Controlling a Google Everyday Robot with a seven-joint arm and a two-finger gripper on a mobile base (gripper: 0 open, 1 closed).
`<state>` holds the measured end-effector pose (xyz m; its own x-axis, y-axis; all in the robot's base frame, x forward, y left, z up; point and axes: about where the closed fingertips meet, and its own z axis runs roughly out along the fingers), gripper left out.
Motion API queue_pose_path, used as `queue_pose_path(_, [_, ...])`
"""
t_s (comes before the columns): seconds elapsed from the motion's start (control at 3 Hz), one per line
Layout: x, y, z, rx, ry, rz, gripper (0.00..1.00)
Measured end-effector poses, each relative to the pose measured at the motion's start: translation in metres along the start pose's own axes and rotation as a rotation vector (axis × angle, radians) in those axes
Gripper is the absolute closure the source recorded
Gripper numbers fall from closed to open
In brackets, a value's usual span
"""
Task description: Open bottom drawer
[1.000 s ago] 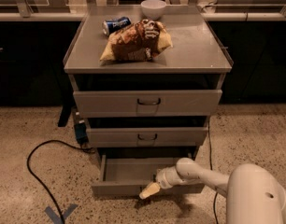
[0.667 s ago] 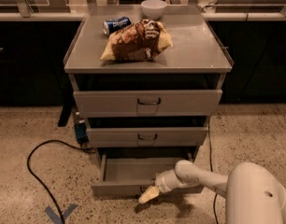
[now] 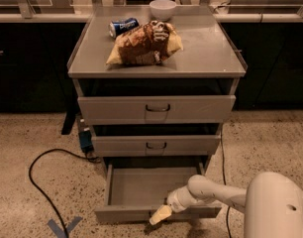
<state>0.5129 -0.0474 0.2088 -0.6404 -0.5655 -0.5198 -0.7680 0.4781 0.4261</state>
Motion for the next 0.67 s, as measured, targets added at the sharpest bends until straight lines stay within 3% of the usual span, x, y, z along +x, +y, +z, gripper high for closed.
queue_pose_path(0.33, [0.002,0.004,0.008,-0.046,-0.02,-0.001,0.0])
queue_pose_path(0.67, [0.025,0.024,0.01,-0.126,-0.031,0.031,0.0])
